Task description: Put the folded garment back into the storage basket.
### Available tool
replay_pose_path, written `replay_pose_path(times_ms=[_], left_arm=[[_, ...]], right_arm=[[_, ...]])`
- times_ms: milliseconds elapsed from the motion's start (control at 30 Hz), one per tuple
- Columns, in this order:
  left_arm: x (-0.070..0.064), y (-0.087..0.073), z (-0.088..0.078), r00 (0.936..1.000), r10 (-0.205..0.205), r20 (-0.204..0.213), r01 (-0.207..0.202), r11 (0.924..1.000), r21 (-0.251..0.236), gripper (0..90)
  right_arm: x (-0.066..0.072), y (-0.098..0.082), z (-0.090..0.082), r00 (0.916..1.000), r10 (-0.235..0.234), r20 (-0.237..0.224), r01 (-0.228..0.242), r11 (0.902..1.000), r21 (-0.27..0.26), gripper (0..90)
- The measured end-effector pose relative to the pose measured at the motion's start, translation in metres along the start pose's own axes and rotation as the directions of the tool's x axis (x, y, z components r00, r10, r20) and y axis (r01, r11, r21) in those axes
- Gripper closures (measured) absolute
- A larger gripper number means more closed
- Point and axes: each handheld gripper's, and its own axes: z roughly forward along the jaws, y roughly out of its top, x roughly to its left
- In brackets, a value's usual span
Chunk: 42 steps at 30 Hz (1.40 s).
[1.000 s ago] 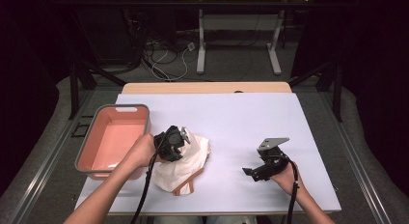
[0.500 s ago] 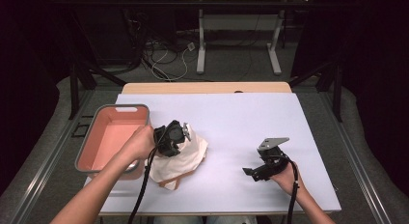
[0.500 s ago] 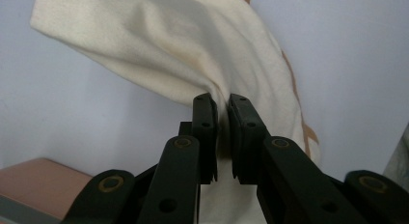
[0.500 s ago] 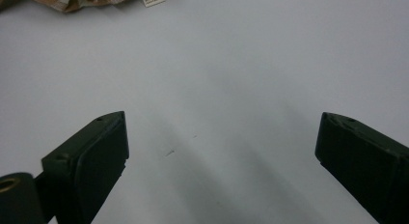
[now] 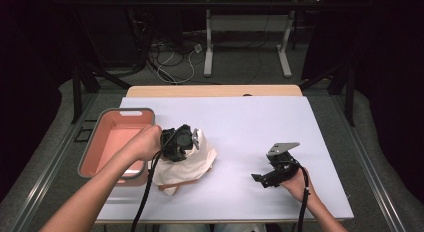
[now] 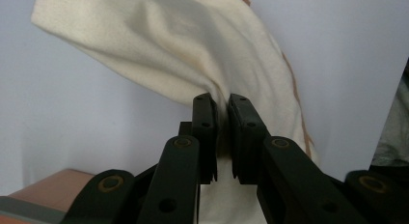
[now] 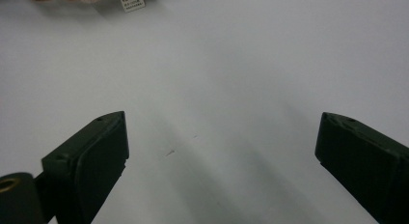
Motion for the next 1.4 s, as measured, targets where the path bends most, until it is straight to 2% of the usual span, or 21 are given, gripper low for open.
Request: replay_pose_path(times_ms=[200,233,267,333,400,533,767,967,1400], left_arm=[[0.0,0.004,-0.005,0.9997,0.017,-0.017,-0.017,0.9997,0.016,82.4],[0.0,0.005,-0.006,0.9998,0.012,-0.018,-0.012,0.9998,0.018,82.4],[0.0,0.005,-0.008,0.9996,0.019,-0.021,-0.019,0.9997,0.018,82.4],[0.001,0.005,-0.012,0.9996,0.015,-0.025,-0.015,0.9998,0.014,82.4],[0.002,0.005,-0.016,0.9993,0.025,-0.029,-0.025,0.9997,0.008,82.4],[0.004,0.006,-0.023,0.9977,0.047,-0.049,-0.046,0.9985,0.031,82.4],[0.006,0.009,-0.034,0.9953,0.08,-0.053,-0.078,0.9959,0.046,82.4],[0.006,0.013,-0.039,0.9909,0.116,-0.068,-0.111,0.9915,0.068,82.4],[0.008,0.007,-0.054,0.9882,0.123,-0.092,-0.114,0.9893,0.091,82.4]], right_arm=[[0.0,0.0,0.0,1.0,0.001,0.0,-0.001,1.0,0.002,4.4],[0.0,-0.001,0.002,0.9999,0.005,-0.009,-0.006,0.9997,-0.024,4.3],[-0.001,0.0,0.0,1.0,0.004,-0.008,-0.004,1.0,-0.009,4.1],[-0.001,0.0,0.0,0.9999,0.008,-0.01,-0.008,0.9999,-0.012,3.8],[-0.002,0.0,0.0,0.9998,0.004,-0.018,-0.004,0.9999,-0.012,3.6],[-0.001,0.0,0.0,1.0,0.003,-0.01,-0.003,1.0,-0.003,3.5],[-0.002,-0.001,-0.001,0.9998,0.011,-0.015,-0.011,0.9999,-0.006,3.0],[-0.002,-0.001,-0.001,0.9999,0.006,-0.014,-0.006,0.9999,-0.009,2.9],[-0.001,-0.001,0.001,0.9999,0.01,-0.013,-0.01,1.0,0.001,2.8]])
